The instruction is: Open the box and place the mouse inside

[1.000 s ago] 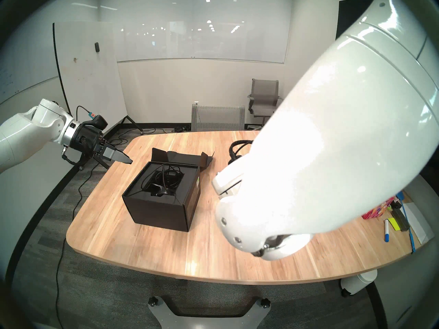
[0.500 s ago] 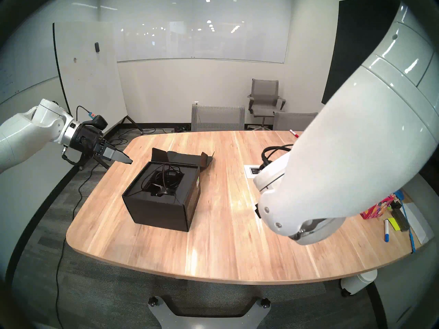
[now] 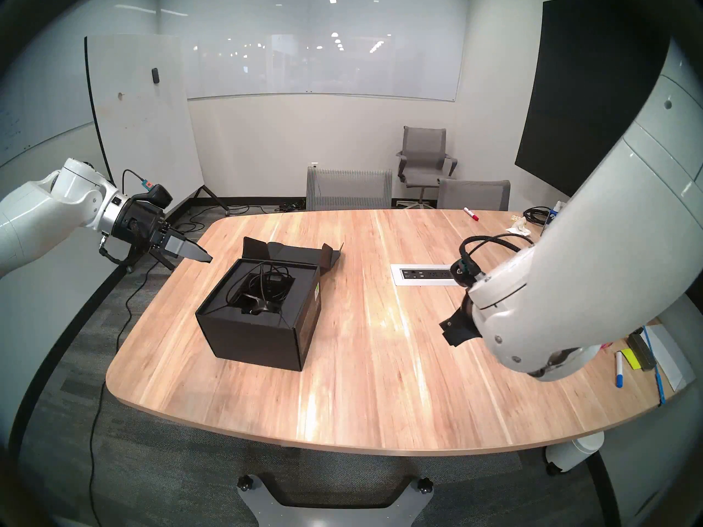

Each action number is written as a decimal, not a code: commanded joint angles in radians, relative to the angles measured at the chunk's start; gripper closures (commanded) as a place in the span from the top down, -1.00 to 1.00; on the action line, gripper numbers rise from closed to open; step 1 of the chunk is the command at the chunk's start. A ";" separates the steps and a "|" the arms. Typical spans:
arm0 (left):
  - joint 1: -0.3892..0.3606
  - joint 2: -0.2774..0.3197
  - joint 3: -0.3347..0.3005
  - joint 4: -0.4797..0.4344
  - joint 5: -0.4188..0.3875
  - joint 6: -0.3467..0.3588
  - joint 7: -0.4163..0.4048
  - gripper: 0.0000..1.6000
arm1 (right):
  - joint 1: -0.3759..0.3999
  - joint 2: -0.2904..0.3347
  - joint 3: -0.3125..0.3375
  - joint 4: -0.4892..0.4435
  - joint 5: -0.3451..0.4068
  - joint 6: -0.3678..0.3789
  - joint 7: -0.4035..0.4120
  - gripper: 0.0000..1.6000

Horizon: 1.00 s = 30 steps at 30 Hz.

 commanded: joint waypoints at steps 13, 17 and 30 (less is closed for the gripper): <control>-0.019 0.001 -0.014 0.000 -0.006 -0.001 -0.015 1.00 | -0.102 0.102 -0.122 0.015 -0.528 -0.311 0.040 1.00; -0.019 0.000 -0.014 0.000 -0.005 -0.001 -0.017 1.00 | -0.161 0.106 -0.133 0.040 -0.602 -0.383 0.019 1.00; -0.020 0.000 -0.014 0.001 -0.004 -0.001 -0.019 1.00 | -0.300 0.111 -0.079 0.149 -0.685 -0.440 0.013 1.00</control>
